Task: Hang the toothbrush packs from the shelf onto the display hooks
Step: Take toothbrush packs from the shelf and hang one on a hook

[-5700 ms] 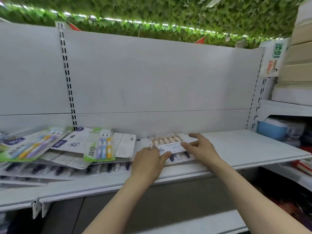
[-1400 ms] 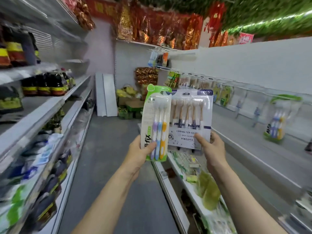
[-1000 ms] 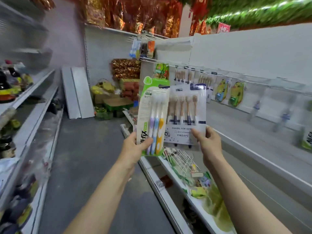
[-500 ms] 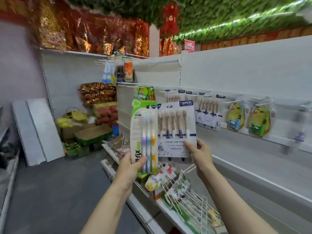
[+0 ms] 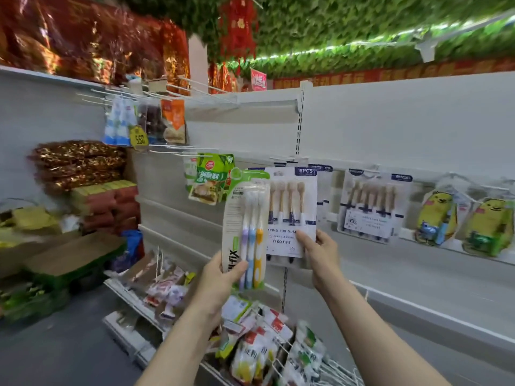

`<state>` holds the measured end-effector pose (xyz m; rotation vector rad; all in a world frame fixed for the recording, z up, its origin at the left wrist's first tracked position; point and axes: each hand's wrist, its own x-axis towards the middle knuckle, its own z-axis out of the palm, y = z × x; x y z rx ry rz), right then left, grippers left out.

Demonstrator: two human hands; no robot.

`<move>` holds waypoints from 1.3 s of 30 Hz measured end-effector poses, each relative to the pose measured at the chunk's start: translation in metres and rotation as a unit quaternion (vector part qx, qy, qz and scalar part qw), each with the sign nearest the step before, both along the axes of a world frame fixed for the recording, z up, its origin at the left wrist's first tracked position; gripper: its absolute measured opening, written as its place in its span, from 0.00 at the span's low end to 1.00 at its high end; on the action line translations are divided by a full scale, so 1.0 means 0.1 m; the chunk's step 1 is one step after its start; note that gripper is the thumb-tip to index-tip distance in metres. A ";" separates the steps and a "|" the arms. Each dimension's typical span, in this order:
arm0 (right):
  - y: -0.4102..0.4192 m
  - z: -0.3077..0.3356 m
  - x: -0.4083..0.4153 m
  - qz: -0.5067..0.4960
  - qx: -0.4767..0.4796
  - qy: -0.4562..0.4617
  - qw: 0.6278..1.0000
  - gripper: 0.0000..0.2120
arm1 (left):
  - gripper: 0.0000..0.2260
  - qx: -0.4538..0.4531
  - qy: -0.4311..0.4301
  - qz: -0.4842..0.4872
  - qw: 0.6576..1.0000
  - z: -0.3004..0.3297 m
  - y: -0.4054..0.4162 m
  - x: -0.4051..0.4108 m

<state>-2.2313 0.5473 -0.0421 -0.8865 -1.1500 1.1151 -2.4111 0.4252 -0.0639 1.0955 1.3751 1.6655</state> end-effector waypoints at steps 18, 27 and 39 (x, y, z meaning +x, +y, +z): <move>0.97 -0.06 -0.49 -0.114 -0.037 0.021 0.993 0.08 | 0.13 -0.024 -0.023 -0.137 0.990 0.00 1.12 -0.78; 1.34 -0.13 -0.22 -0.081 -0.047 -0.043 0.995 0.09 | 0.13 -0.043 -0.007 -0.157 0.987 -0.18 1.25 -0.52; 0.16 0.32 0.65 -0.026 0.029 -0.079 0.996 0.13 | 0.14 -0.042 -0.024 -0.199 0.979 -0.29 0.80 0.78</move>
